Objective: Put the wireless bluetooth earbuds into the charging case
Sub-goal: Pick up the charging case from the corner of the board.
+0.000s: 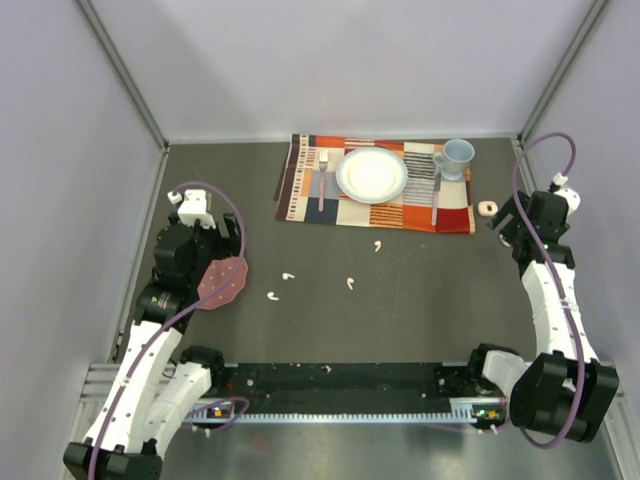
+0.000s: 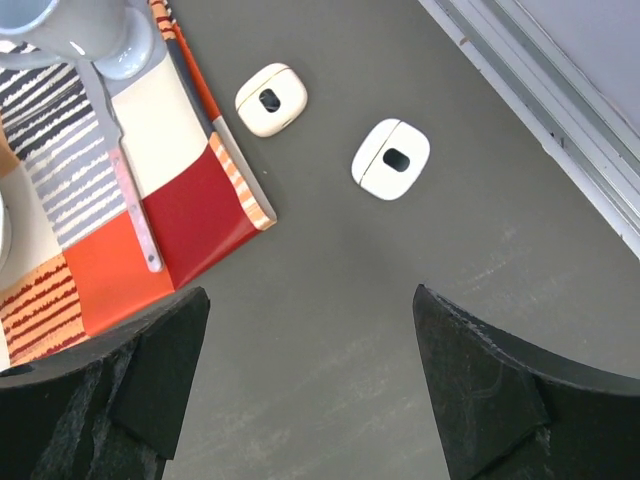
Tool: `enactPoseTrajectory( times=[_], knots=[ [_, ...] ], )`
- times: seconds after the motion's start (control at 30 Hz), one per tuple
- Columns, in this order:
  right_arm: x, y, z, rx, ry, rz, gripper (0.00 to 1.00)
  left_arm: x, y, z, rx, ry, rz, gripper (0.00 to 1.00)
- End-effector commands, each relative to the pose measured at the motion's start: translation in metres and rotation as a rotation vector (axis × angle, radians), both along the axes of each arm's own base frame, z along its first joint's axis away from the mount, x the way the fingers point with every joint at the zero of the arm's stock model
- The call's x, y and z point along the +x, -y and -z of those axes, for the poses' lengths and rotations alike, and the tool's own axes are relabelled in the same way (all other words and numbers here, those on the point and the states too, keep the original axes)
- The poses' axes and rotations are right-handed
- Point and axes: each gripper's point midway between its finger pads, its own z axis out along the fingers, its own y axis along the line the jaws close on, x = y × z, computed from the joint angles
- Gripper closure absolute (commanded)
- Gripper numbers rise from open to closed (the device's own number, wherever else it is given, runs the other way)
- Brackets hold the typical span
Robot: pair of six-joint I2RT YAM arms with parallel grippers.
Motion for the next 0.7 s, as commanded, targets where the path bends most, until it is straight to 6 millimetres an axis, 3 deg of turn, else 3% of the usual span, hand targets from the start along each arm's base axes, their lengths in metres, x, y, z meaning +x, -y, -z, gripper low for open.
enactPoseTrajectory(
  times=[0.0, 0.17, 0.33, 0.4, 0.43, 0.67],
  knots=[
    [0.007, 0.006, -0.017, 0.009, 0.027, -0.005, 0.17, 0.0, -0.002, -0.008, 0.003, 0.031, -0.007, 0.12],
    [0.003, 0.028, -0.002, -0.035, -0.03, 0.093, 0.23, 0.0, 0.0, -0.007, -0.001, 0.026, 0.001, 0.12],
    [0.018, 0.044, 0.021, 0.046, -0.071, 0.138, 0.31, -0.001, 0.001, -0.009, -0.003, 0.03, 0.005, 0.12],
    [0.024, 0.047, 0.026, 0.06, -0.074, 0.157, 0.29, -0.001, 0.001, -0.008, -0.003, 0.03, 0.005, 0.12],
    [0.025, 0.051, 0.034, 0.061, -0.096, 0.176, 0.24, -0.001, 0.001, -0.007, -0.002, 0.027, 0.005, 0.11],
    [0.04, 0.077, 0.052, 0.128, -0.102, 0.324, 0.18, 0.001, 0.005, -0.002, -0.009, 0.007, 0.025, 0.11]
  ],
)
